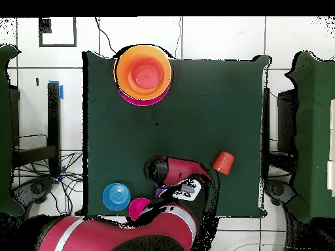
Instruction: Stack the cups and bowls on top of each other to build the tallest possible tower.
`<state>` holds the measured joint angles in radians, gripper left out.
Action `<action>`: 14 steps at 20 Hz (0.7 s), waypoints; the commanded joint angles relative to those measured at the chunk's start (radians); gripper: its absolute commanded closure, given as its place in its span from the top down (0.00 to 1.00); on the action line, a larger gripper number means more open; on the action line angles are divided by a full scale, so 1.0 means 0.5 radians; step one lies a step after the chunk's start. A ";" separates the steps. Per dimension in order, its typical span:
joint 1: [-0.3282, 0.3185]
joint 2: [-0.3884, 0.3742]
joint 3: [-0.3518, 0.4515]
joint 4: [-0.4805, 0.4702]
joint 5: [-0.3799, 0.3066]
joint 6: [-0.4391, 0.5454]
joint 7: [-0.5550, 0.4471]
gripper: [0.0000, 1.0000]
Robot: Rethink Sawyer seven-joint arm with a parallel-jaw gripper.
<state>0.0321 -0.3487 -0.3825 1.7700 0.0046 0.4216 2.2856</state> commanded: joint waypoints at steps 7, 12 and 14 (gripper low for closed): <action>0.114 0.104 0.218 0.161 0.227 -0.095 0.456 1.00; 0.174 0.115 0.215 0.220 0.282 -0.096 0.461 1.00; 0.190 0.119 0.216 0.246 0.304 -0.110 0.464 1.00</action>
<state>0.1031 -0.3171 -0.3822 1.8383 0.0888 0.4214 2.2867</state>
